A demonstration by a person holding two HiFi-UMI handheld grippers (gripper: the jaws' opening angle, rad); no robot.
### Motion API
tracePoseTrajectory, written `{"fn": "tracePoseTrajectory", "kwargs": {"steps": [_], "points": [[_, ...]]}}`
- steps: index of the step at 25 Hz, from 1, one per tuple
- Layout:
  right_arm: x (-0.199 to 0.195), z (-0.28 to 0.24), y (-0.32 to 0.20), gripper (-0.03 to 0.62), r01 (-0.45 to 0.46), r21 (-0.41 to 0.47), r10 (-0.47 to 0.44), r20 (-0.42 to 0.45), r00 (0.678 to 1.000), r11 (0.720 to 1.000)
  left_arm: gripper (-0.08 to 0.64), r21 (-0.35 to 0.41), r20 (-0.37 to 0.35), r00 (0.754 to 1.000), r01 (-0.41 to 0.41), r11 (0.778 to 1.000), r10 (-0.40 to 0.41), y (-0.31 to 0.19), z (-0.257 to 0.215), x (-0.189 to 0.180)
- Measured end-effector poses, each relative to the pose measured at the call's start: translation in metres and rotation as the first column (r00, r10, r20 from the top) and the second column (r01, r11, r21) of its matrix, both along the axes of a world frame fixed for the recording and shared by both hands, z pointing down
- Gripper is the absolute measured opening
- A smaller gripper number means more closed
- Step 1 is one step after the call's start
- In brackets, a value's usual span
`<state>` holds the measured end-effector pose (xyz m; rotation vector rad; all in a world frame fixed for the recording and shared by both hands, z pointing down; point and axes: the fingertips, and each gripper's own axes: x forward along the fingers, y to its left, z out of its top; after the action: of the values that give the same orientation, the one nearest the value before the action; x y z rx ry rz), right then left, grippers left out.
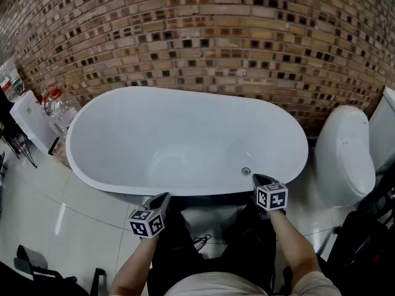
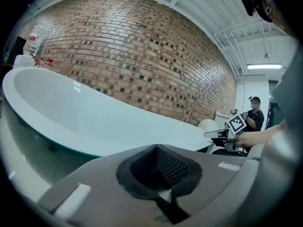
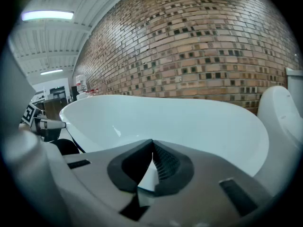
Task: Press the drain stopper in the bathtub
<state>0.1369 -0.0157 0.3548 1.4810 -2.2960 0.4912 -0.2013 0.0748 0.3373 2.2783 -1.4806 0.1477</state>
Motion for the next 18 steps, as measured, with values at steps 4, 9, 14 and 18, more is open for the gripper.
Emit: {"fn": "tracePoseTrajectory", "kwargs": {"steps": [4, 9, 14, 18], "points": [[-0.018, -0.023, 0.002, 0.015, 0.035, 0.003, -0.035, 0.009, 0.999, 0.999, 0.008, 0.025, 0.036, 0.998, -0.061, 0.998, 0.060, -0.007, -0.023, 0.022], [-0.034, -0.068, -0.002, 0.015, 0.068, 0.034, -0.068, -0.003, 0.998, 0.997, 0.008, 0.084, 0.077, 0.986, -0.156, 0.984, 0.150, -0.018, -0.064, 0.052], [-0.047, -0.106, -0.006, 0.015, 0.089, 0.086, -0.088, -0.011, 0.996, 0.992, 0.008, 0.112, 0.081, 0.979, -0.195, 0.974, 0.187, -0.025, -0.093, 0.066], [-0.056, -0.130, -0.002, 0.015, 0.106, 0.134, -0.102, -0.033, 0.994, 0.985, 0.008, 0.124, 0.041, 0.981, -0.195, 0.973, 0.192, -0.026, -0.112, 0.071]]}}
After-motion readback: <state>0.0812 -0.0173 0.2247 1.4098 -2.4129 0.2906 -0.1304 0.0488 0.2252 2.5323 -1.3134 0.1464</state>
